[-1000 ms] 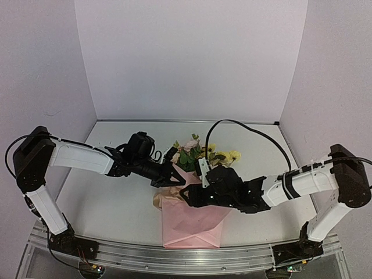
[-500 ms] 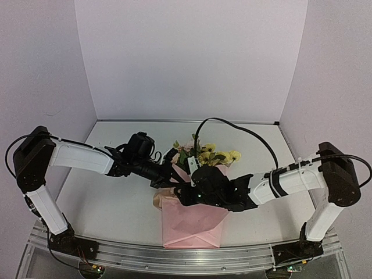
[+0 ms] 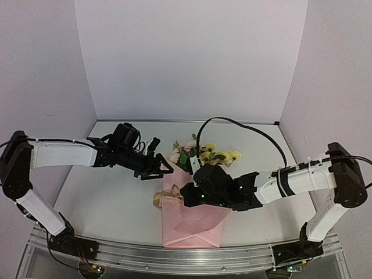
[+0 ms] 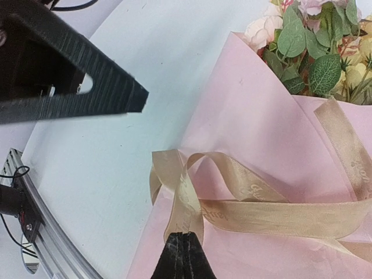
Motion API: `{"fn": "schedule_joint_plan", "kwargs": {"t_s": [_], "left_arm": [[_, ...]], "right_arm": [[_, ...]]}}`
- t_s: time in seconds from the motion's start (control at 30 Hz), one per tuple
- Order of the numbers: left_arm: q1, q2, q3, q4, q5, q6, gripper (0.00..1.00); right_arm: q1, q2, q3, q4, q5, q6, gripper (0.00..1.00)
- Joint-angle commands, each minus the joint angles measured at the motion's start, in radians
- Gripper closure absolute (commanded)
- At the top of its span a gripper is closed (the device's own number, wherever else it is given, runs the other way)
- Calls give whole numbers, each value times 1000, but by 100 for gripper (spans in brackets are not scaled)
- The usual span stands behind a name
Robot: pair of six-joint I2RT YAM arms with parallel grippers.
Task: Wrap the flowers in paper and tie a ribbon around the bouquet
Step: Cross the ribbon over the folded bouquet.
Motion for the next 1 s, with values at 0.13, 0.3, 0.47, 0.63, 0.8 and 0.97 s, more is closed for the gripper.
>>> {"fn": "schedule_joint_plan", "kwargs": {"t_s": [0.13, 0.3, 0.47, 0.63, 0.8, 0.97], "left_arm": [[39, -27, 39, -305, -232, 225, 45], [1, 16, 67, -372, -283, 336, 48], [-66, 106, 145, -443, -378, 395, 45], [-89, 166, 190, -426, -348, 424, 42], [-91, 215, 234, -427, -308, 434, 46], [-94, 211, 233, -432, -249, 438, 51]], "right_arm": [[6, -85, 54, -103, 18, 26, 100], [5, -94, 90, -165, 5, 54, 100], [6, -114, 97, -176, -18, 77, 100], [6, -136, 90, -179, -17, 83, 100], [6, -151, 78, -180, -15, 97, 100], [6, -167, 68, -180, -7, 103, 100]]}}
